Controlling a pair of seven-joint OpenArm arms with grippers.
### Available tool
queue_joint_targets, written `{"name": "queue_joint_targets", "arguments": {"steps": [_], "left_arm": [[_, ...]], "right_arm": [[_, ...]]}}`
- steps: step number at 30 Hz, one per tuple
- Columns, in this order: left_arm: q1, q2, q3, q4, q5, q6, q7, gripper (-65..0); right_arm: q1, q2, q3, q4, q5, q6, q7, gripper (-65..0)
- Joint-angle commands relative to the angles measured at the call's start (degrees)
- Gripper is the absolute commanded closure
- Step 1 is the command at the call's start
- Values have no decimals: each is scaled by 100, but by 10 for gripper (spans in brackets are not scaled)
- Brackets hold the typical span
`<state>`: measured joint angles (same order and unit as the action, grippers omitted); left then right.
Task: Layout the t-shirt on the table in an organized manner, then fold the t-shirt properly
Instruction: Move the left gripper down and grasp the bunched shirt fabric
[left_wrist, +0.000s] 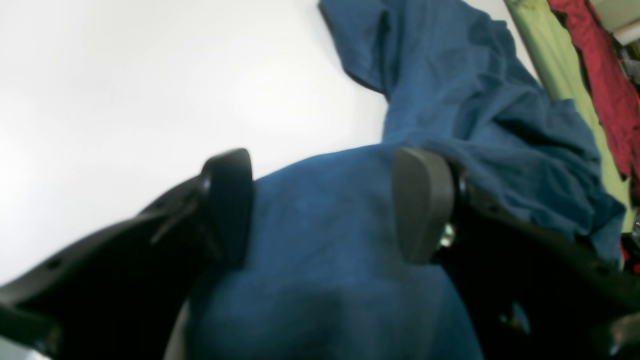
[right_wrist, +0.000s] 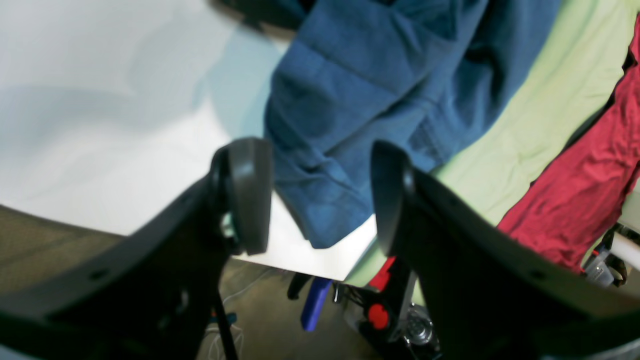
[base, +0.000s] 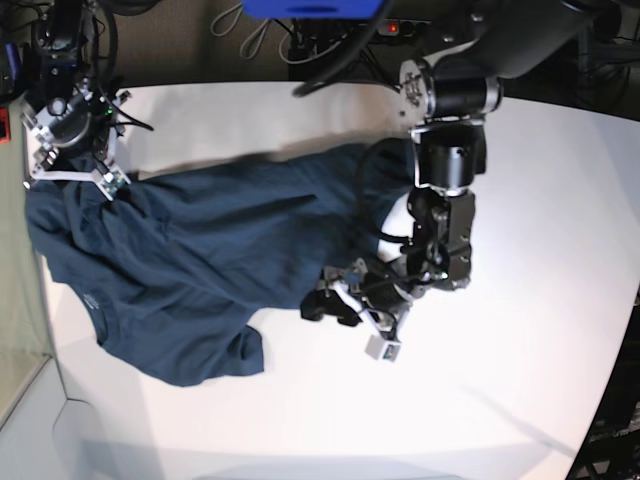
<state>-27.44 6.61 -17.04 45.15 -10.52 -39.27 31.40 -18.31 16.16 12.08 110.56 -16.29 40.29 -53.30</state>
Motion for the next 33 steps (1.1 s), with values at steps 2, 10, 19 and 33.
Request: {"name": "queue_joint_targets", "arguments": {"steps": [2, 10, 19, 33], "left_arm": [[-82, -112, -6, 316, -130, -73, -111, -428], [-56, -217, 11, 589, -77, 529, 126, -428], [67, -112, 47, 343, -77, 757, -6, -429], [50, -85, 548, -501, -130, 722, -472, -351]], "right_arm": [[33, 67, 28, 78, -36, -29, 51, -321], [33, 6, 28, 69, -36, -29, 51, -321], [103, -3, 28, 60, -36, -29, 59, -321], [103, -126, 19, 60, -36, -29, 59, -321]]}}
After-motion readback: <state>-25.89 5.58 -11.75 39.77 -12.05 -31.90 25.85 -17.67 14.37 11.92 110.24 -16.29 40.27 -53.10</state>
